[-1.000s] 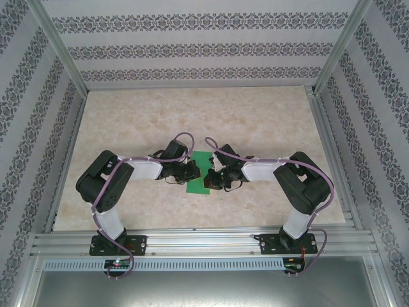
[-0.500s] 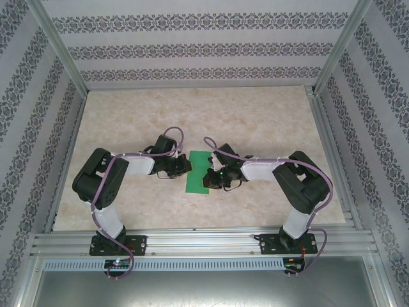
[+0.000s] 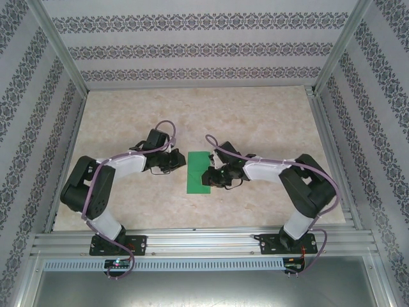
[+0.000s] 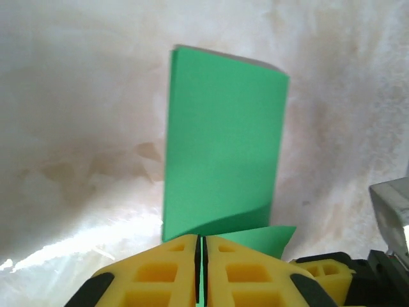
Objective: Fold a paper plane with a square sheet of paper (pick it up from the middle)
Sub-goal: Fold the triangle a second time at the center of the table, then turn over the paper at the center of the table.
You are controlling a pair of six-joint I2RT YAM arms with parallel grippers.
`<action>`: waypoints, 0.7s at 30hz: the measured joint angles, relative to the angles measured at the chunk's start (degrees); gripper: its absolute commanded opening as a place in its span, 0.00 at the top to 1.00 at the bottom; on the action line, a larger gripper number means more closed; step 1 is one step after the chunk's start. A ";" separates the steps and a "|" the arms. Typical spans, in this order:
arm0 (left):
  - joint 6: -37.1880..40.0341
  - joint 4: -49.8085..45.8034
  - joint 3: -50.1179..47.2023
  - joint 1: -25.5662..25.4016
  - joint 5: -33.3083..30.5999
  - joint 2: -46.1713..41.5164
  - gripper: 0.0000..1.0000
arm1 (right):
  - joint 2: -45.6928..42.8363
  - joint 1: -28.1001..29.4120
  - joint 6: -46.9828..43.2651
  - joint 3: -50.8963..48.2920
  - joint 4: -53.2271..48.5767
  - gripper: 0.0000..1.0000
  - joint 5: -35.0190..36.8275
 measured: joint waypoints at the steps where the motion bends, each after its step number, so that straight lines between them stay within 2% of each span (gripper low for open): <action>1: 0.11 -0.26 0.00 -0.22 -0.02 -1.03 0.85 | -1.95 -0.28 0.17 -0.15 0.04 0.64 0.83; 6: 0.74 -0.90 0.33 -2.95 0.04 -2.36 0.85 | -7.04 -3.26 1.55 -2.19 1.62 0.60 2.99; 12: 1.03 -1.40 1.66 -5.79 0.02 0.33 0.85 | -4.09 -4.61 3.23 -3.32 3.04 0.59 2.62; 21: 1.05 -1.60 3.21 -6.38 0.02 4.48 0.86 | -0.33 -4.61 4.63 -3.32 5.99 0.59 1.11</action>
